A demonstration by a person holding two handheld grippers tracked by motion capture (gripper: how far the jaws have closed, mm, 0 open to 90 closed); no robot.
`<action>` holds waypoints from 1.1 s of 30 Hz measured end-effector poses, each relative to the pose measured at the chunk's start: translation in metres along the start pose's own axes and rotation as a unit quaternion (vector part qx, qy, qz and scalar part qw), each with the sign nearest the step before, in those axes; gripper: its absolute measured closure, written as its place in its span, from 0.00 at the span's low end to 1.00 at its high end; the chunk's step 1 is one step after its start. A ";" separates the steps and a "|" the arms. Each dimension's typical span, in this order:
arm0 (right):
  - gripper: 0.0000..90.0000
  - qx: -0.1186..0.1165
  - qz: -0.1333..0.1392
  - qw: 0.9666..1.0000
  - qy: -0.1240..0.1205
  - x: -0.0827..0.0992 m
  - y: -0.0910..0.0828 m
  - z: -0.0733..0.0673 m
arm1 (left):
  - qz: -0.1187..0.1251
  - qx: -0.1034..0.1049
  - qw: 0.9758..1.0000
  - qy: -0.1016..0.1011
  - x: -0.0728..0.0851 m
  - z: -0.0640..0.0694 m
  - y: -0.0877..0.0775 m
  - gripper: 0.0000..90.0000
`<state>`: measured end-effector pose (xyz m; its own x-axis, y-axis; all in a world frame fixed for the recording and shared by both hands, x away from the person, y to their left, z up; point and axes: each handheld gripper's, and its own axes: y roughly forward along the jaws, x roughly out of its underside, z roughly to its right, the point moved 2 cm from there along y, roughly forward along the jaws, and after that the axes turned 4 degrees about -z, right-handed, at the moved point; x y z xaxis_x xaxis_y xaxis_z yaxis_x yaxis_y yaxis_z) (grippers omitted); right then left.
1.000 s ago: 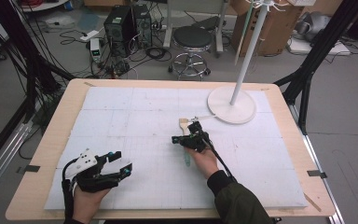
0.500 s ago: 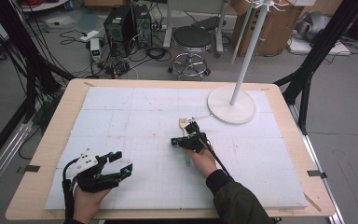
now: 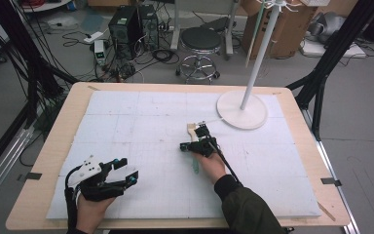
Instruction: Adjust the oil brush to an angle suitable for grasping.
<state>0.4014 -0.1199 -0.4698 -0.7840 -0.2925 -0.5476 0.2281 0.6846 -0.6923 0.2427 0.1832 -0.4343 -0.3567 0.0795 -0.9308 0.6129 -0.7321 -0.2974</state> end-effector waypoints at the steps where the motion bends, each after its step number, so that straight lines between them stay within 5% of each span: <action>1: 1.00 0.000 0.001 1.000 0.003 0.000 0.000 0.001 | 0.000 0.000 1.000 0.001 0.000 0.000 0.000 0.37; 25: 1.00 0.072 0.042 0.995 0.049 -0.007 -0.018 0.030 | 0.001 0.005 1.000 0.001 0.000 0.001 0.000 0.37; 33: 1.00 0.077 0.045 0.994 0.056 -0.007 -0.022 0.035 | 0.001 0.005 1.000 0.001 0.000 0.001 0.000 0.37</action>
<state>0.4220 -0.1564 -0.4675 -0.8141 -0.1522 -0.5605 0.3794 0.5914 -0.7116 0.2418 0.1825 -0.4342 -0.3530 0.0793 -0.9322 0.6067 -0.7391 -0.2926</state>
